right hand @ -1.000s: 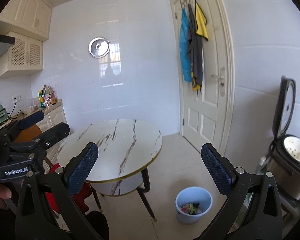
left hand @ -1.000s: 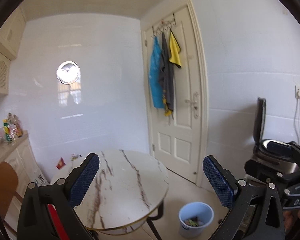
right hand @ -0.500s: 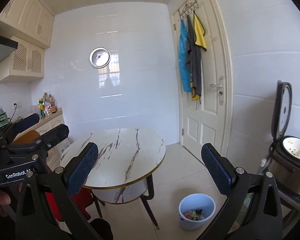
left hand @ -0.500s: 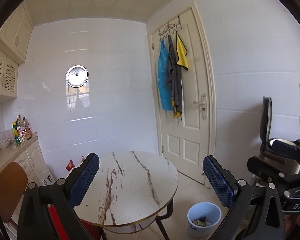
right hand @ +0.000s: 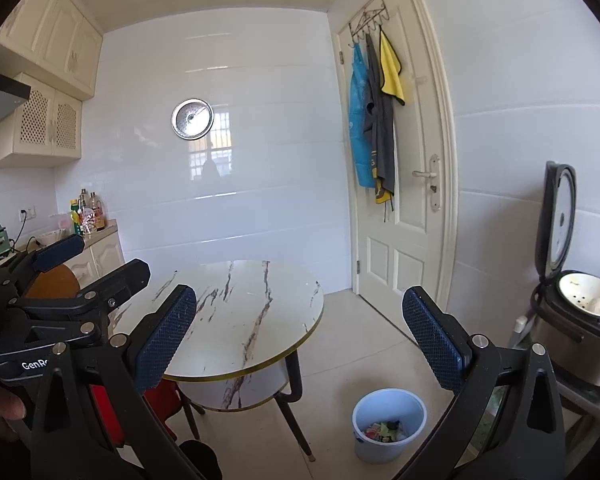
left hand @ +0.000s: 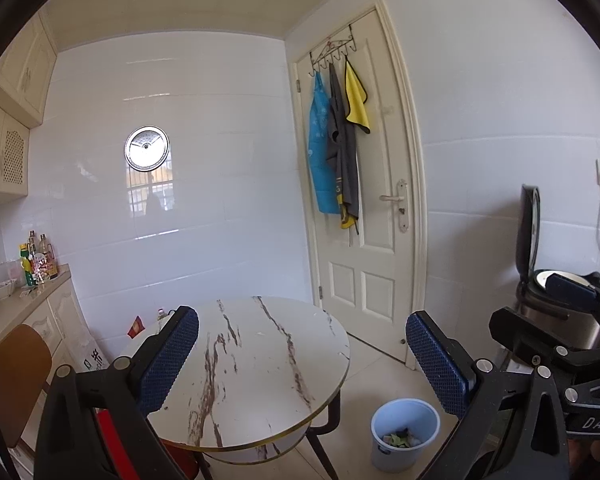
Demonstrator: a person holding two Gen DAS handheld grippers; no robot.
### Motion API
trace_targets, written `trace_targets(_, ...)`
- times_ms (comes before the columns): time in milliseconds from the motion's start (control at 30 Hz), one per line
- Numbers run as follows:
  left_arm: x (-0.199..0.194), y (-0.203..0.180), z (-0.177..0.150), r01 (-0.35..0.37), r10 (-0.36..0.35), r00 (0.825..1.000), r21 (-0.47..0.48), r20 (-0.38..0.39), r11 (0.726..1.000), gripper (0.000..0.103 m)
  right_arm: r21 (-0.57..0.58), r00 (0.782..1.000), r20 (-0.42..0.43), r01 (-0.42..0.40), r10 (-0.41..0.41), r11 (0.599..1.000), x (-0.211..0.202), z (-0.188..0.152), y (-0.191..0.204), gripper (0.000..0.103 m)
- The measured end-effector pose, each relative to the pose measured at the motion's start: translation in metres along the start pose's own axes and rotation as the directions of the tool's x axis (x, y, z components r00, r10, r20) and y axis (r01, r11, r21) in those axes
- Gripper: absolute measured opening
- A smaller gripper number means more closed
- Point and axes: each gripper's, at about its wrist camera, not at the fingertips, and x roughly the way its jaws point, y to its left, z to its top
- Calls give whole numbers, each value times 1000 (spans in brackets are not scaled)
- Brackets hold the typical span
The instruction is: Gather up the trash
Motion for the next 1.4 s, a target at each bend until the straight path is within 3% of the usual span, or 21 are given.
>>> trace_targets(1400, 17, 17, -10, -20, 20, 999, -1, 42, 1000, 102, 3, 1000, -8, -8, 8, 1000, 2, -3, 5, 103)
